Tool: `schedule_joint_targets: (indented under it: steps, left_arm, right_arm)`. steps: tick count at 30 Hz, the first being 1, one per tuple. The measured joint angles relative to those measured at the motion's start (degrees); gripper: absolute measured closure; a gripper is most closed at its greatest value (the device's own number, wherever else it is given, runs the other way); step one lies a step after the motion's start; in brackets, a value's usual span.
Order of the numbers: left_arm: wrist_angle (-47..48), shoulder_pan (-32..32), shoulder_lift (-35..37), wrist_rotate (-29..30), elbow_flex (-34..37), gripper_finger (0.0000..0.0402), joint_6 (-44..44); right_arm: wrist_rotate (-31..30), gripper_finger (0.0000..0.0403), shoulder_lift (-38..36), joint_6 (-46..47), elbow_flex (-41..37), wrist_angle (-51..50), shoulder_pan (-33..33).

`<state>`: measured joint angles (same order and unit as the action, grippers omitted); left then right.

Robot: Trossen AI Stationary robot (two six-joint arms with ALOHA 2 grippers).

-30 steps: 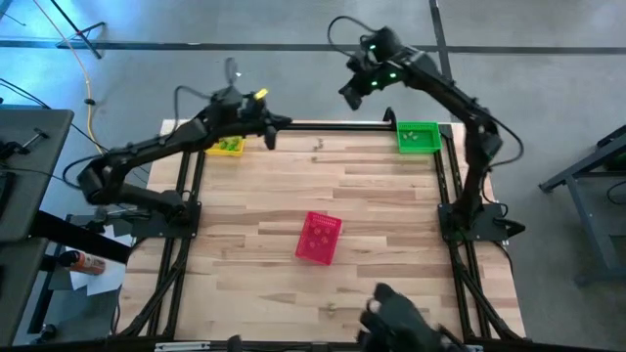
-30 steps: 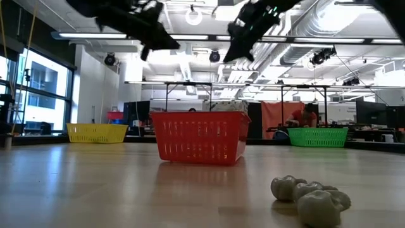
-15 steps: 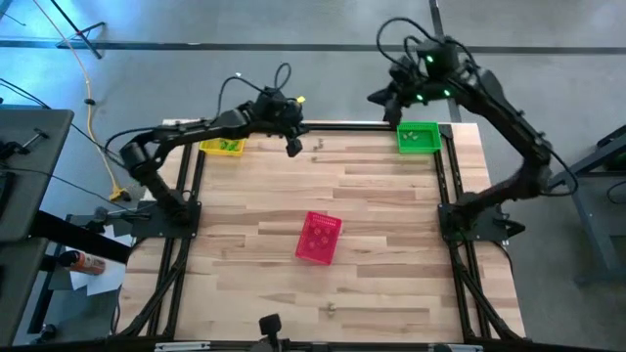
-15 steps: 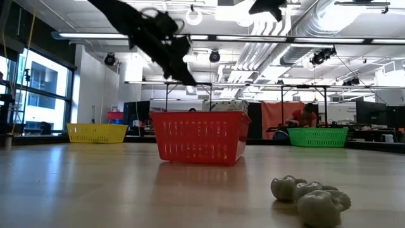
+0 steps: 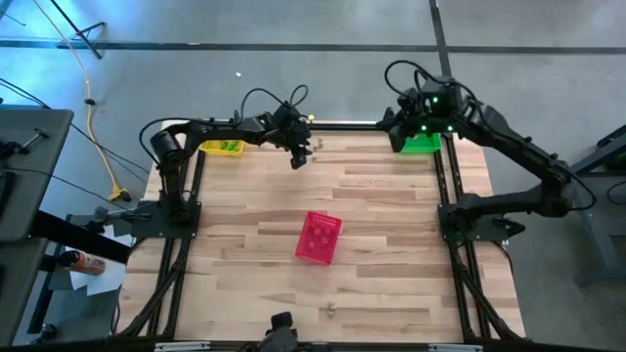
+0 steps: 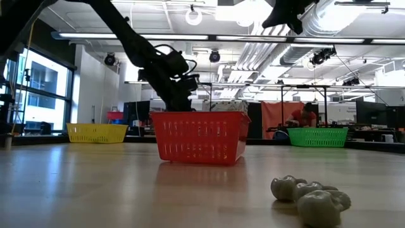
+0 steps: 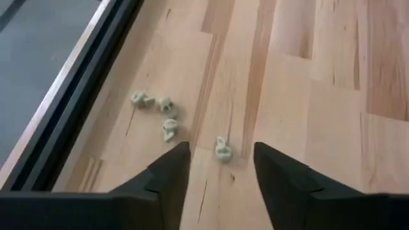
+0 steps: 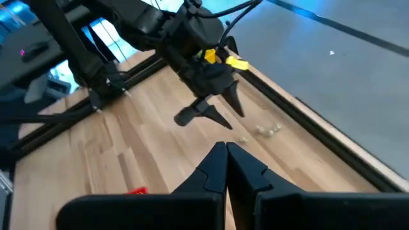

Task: Sort Halloween decoration
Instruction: Put the white skull toy into the green bin

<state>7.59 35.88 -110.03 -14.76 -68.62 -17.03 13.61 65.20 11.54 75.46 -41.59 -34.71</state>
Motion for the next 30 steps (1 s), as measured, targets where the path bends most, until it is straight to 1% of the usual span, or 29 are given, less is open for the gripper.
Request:
schedule_joint_targets:
  steps: [3, 5, 8, 13, 16, 19, 23, 30]
  left_arm:
    - [-0.6, 0.0, -1.0, 0.0, 0.0, 0.0215, 2.6]
    - [0.0, 0.0, -1.6, 0.0, 0.0, 0.0209, 5.0]
    - [-1.2, -0.4, -2.6, 0.0, 0.0, 0.0207, 6.4]
    - [-2.9, -1.9, -4.5, 0.1, 0.0, 0.0214, 6.4]
    - [-3.5, -2.6, -5.6, 2.1, 0.0, 0.0217, 6.9]
    - [-4.5, -3.1, -5.8, 5.8, 0.0, 0.0218, 6.2]
    - [-4.6, -3.3, -5.8, 10.4, 0.0, 0.0218, 2.6]
    - [-2.6, -3.8, -6.4, 8.1, -0.4, 0.0218, -0.2]
  right_arm:
    - [0.0, 0.0403, -0.4, 1.2, -2.7, 3.3, 0.4]
    - [0.0, 0.0403, -0.4, 1.5, -3.4, 4.2, 0.4]
    - [0.0, 0.0403, 0.1, 1.2, -3.4, 5.4, 0.4]
    - [0.0, 0.0403, 0.1, 1.1, -3.4, 8.5, 0.3]
    - [0.0, 0.0403, 0.1, 1.1, -3.4, 9.6, 0.3]
    - [0.0, 0.0403, 0.1, 1.5, -3.4, 9.6, 0.3]
    - [0.0, 0.0403, 0.1, 2.1, -3.4, 9.6, 0.3]
    - [0.0, 0.0403, 0.1, 3.0, -3.4, 9.6, 0.3]
